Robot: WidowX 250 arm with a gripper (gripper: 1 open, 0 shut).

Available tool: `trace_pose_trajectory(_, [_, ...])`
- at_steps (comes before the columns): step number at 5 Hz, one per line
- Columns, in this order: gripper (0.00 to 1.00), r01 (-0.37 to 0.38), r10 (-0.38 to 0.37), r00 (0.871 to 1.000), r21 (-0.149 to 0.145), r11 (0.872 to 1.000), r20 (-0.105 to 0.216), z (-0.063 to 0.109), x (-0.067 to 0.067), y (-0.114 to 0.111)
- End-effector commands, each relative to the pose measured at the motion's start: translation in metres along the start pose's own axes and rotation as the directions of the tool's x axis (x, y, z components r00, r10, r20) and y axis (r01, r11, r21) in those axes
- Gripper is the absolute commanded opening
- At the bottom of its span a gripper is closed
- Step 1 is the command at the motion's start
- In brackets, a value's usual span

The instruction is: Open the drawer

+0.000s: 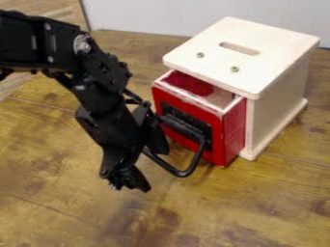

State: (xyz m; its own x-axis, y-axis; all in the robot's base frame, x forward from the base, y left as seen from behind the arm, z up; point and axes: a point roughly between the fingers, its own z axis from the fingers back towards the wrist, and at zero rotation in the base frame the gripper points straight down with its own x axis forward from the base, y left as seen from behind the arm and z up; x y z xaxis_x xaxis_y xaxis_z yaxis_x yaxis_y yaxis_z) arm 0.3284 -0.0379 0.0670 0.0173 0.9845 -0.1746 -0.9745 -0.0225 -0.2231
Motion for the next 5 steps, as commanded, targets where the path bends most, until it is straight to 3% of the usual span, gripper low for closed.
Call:
trace_pose_trajectory(1, [0.00, -0.057, 0.059, 0.998, -0.038, 0.998, 0.035, 0.015, 0.021, 0.001])
trace_pose_trajectory(2, [1.00, -0.113, 0.116, 0.992, -0.047, 0.992, 0.052, 0.015, 0.032, 0.000])
trace_pose_trajectory(4, [1.00, -0.142, 0.144, 0.988, -0.044, 0.989, 0.059, 0.019, 0.049, 0.004])
trace_pose_trajectory(5, [1.00, -0.183, 0.186, 0.981, -0.048, 0.982, 0.062, 0.025, 0.049, 0.008])
